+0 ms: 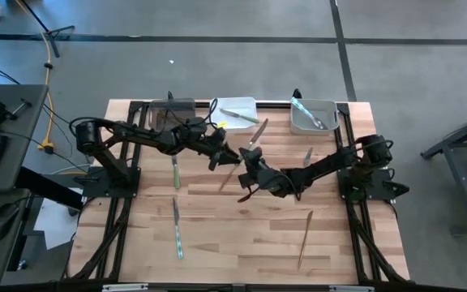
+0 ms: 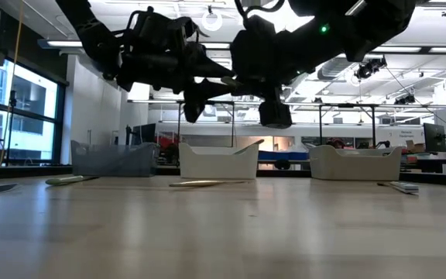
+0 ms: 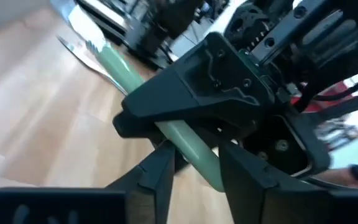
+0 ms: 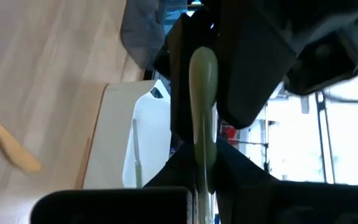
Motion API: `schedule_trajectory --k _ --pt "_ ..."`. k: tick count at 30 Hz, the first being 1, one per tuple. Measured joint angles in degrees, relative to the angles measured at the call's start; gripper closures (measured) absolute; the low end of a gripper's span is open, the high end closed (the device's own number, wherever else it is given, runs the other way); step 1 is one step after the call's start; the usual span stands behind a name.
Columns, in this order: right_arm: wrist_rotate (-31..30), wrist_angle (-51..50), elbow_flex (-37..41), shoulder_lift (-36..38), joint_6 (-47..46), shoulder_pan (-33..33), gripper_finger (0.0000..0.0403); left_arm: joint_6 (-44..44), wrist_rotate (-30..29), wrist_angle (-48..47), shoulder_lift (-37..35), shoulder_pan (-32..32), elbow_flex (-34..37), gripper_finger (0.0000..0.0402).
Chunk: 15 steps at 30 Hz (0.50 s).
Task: Sort silverware by color (type)
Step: Put the green knife into the white bin
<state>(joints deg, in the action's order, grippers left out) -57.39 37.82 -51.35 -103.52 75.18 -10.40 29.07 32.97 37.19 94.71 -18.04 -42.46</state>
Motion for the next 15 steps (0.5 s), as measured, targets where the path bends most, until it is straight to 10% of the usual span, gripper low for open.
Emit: schedule_trajectory --k 15 --pt "12.9 17.6 5.1 4.3 -17.7 9.3 0.04 -14.9 -15.2 0.8 -16.2 0.2 15.5 0.026"
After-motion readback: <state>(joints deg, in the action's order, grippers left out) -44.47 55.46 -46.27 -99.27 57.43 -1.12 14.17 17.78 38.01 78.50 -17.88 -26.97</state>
